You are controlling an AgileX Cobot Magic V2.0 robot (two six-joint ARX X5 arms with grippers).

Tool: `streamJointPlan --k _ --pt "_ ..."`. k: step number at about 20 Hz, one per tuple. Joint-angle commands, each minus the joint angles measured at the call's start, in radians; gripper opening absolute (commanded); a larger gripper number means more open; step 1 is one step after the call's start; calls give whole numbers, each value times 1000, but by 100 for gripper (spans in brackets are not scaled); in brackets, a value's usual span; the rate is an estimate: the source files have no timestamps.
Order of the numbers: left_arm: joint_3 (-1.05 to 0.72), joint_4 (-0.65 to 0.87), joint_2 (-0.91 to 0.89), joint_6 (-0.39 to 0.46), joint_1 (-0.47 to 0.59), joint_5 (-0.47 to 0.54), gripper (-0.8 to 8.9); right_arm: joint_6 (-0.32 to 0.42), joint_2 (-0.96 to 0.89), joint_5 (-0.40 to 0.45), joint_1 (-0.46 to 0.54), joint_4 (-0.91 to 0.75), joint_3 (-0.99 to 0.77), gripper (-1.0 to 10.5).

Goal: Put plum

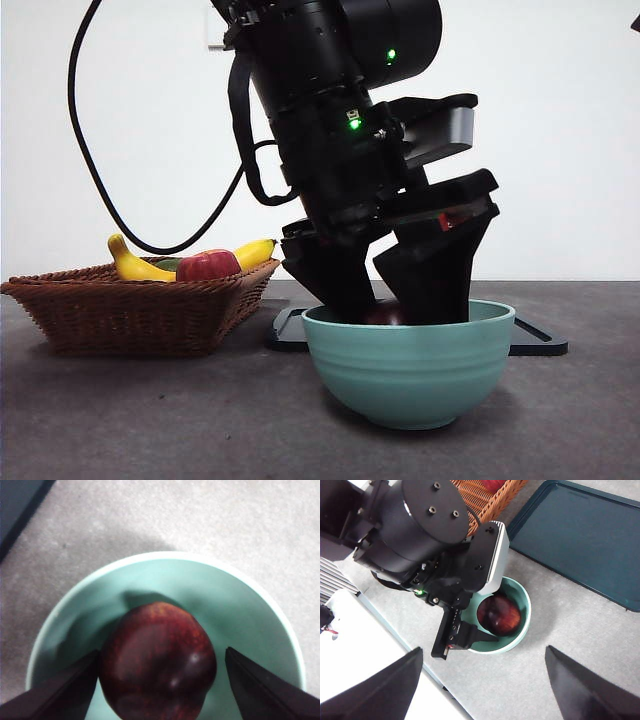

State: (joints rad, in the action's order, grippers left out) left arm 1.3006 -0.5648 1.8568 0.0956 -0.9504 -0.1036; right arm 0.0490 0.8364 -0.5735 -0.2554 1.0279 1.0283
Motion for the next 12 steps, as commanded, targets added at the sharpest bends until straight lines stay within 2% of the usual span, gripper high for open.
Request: streamJointPlan --k 1,8,12 --pt "19 5 -13 -11 -12 1 407 11 5 -2 -4 -9 21 391" --pt "19 -12 -220 -34 1 2 406 11 5 -2 -4 -9 21 391" --pt "19 -51 -395 -60 55 2 405 11 5 -2 -4 -9 21 391"
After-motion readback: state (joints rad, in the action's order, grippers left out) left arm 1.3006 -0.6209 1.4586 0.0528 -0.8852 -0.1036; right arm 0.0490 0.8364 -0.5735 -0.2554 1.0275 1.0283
